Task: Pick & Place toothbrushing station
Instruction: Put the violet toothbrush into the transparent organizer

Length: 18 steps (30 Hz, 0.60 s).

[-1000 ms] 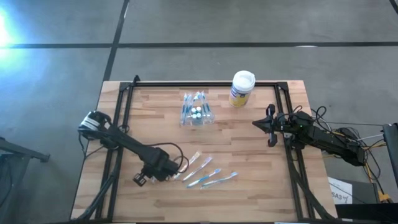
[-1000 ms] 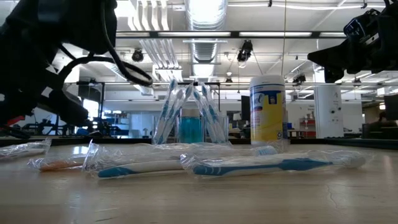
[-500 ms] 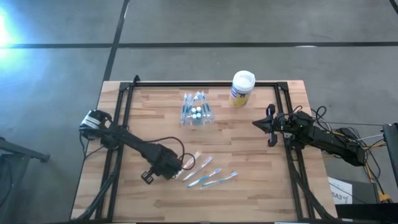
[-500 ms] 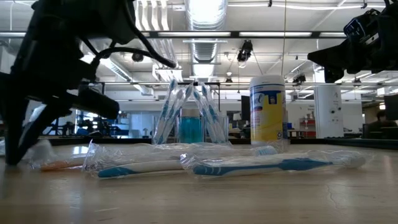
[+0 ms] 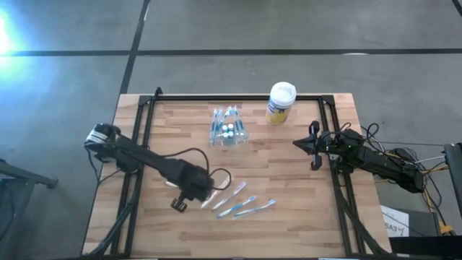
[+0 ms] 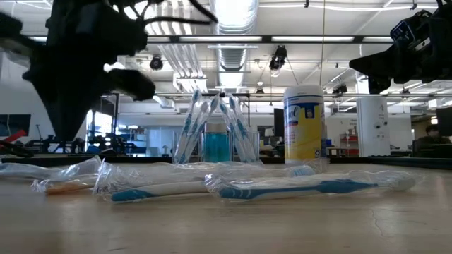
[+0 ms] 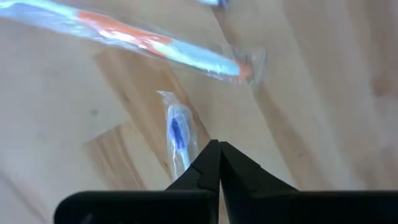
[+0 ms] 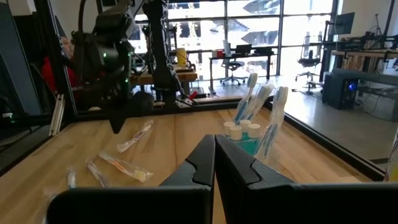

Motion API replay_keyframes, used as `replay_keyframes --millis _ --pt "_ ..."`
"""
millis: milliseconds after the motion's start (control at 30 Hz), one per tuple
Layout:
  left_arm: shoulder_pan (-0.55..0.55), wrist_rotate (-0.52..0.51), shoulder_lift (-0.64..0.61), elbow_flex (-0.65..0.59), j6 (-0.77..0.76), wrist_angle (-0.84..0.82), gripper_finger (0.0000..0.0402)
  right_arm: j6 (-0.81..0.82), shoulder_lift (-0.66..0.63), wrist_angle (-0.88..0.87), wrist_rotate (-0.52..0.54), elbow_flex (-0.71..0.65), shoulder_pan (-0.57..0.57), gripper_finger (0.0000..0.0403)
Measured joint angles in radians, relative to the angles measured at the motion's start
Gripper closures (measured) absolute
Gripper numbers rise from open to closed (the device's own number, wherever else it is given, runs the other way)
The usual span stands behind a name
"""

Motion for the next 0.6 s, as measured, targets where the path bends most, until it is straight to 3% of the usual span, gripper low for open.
replay_keyframes --millis 233,600 --pt "-0.006 -0.068 -0.07 -0.029 -0.214 -0.052 0.0386 0.007 0.0 0.0 0.0 0.0 0.0 0.0394" --pt "-0.013 -0.108 -0.052 -0.128 -0.259 -0.012 0.0281 0.001 0.0 0.0 0.001 0.0 0.0 0.0394"
